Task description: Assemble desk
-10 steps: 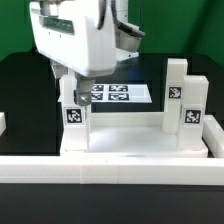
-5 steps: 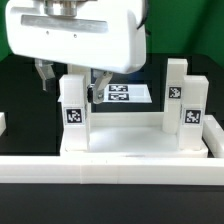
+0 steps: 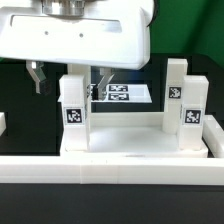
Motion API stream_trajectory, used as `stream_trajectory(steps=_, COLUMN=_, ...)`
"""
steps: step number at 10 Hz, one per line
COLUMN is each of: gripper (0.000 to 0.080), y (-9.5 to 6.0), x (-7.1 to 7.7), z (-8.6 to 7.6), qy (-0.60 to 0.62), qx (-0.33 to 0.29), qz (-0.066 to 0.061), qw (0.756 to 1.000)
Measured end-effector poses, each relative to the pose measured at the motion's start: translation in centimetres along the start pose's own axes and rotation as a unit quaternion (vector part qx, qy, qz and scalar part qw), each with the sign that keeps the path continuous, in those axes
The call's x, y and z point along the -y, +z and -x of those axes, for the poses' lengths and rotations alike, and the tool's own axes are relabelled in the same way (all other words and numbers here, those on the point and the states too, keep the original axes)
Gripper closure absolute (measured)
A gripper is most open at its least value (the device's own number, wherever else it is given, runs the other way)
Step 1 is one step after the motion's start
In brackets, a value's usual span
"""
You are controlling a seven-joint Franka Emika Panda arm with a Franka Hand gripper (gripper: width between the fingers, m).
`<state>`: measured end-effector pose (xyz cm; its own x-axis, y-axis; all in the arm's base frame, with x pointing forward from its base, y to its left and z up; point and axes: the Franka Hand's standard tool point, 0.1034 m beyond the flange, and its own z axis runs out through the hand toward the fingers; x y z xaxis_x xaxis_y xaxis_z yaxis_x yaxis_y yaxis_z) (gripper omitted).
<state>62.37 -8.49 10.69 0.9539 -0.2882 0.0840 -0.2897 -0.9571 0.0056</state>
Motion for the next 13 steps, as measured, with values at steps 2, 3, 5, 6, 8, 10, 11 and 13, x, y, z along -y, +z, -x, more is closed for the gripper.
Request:
stream_trajectory(steps=2, gripper=0.0151, y=0.01, x=-0.01, z=0.01, qy=-0.064, qx=0.001, qz=0.004, qw=0.998)
stream_trajectory(steps=3, gripper=0.0151, y=0.01, x=-0.02, z=0.01, qy=-0.073, qx=0.001, qz=0.005, qw=0.997)
stream_trajectory(steps=5, gripper=0.0281, y=0.01, x=-0.06, z=0.00, qy=-0.072, qx=0.001, qz=0.005, qw=0.997)
stream_trajectory(steps=6, gripper=0.0416, y=0.01, x=-0.08, z=0.00, qy=-0.072, qx=0.001, qz=0.005, qw=0.997)
stream_trajectory(steps=8, gripper=0.0510, y=0.03, x=-0.08, z=0.01, qy=-0.071, qx=0.001, qz=0.005, qw=0.997)
stream_trajectory(steps=10, gripper=0.0510, y=0.04, x=-0.11, z=0.01, qy=-0.047, qx=0.001, qz=0.005, qw=0.999)
stream_trajectory(steps=11, gripper=0.0510, y=0.04, x=-0.12, z=0.01, qy=-0.005, qx=0.000, qz=0.005, qw=1.000)
stream_trajectory(steps=13, gripper=0.0510, y=0.05, x=-0.12, z=0.01, qy=0.071, qx=0.000, qz=0.005, qw=0.997)
